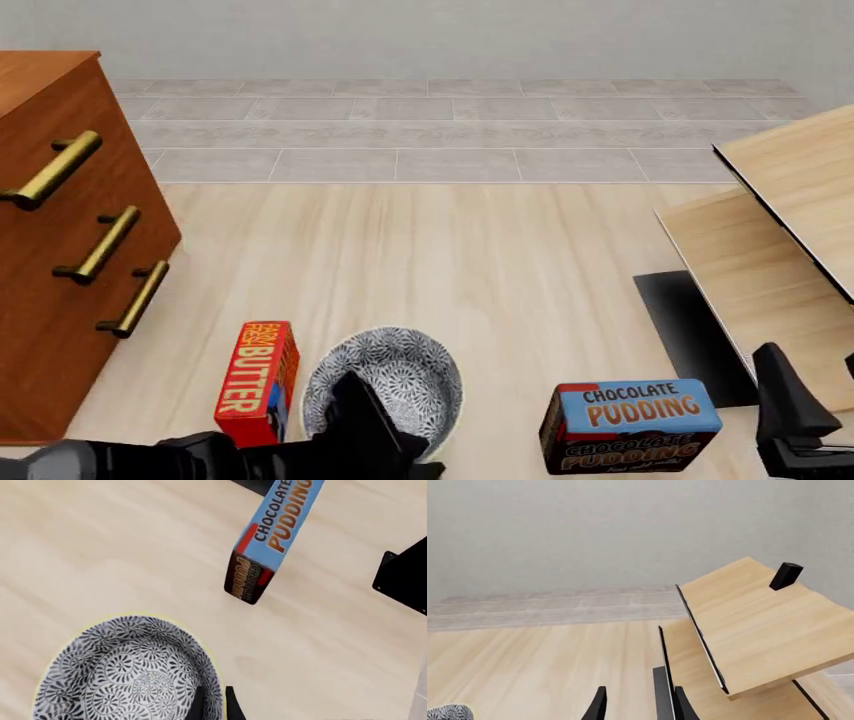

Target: Close the top drawer of the cabinet and put the bowl on top of it.

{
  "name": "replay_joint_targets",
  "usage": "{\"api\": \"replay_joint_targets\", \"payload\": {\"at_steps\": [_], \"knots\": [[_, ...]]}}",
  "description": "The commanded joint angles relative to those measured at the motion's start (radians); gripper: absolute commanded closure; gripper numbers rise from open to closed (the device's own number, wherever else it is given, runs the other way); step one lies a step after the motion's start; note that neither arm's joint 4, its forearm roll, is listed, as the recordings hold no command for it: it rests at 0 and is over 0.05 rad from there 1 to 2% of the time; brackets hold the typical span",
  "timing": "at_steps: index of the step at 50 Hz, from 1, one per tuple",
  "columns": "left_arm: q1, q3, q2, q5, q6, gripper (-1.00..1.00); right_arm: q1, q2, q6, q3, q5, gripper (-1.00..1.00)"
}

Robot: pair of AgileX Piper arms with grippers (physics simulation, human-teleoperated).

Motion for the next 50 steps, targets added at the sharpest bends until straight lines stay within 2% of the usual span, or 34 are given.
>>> {"api": "replay_joint_targets", "payload": {"at_steps": [1, 7, 14, 20, 29, 34, 41, 47, 48, 50], "knots": [[0.038, 0.021, -0.019, 0.008, 0.084, 1.0, 0.0, 0.0, 0.002, 0.003, -0.002, -1.0], [0.038, 0.019, -0.042, 0.02, 0.114, 1.0, 0.001, 0.0, 0.001, 0.001, 0.001, -1.0], [0.02, 0.012, -0.102, 0.054, 0.181, 1.0, 0.002, 0.001, 0.001, 0.002, 0.0, -1.0], [0.018, -0.005, -0.17, 0.108, 0.28, 1.0, 0.005, 0.001, -0.001, 0.001, 0.002, -1.0], [0.017, -0.086, -0.27, 0.254, 0.359, 1.0, 0.006, 0.001, -0.002, 0.001, 0.003, -1.0], [0.039, -0.127, -0.315, 0.312, 0.429, 1.0, 0.006, 0.001, -0.001, 0.003, 0.001, -1.0], [0.025, -0.176, -0.371, 0.385, 0.49, 1.0, 0.007, 0.001, 0.0, 0.0, 0.004, -1.0], [0.04, -0.265, -0.405, 0.487, 0.518, 1.0, 0.009, 0.002, 0.003, 0.002, 0.004, -1.0], [0.043, -0.267, -0.409, 0.49, 0.549, 1.0, 0.009, 0.003, 0.004, 0.001, 0.004, -1.0], [0.058, -0.297, -0.405, 0.52, 0.555, 1.0, 0.01, 0.003, 0.005, 0.0, 0.005, -1.0]]}}
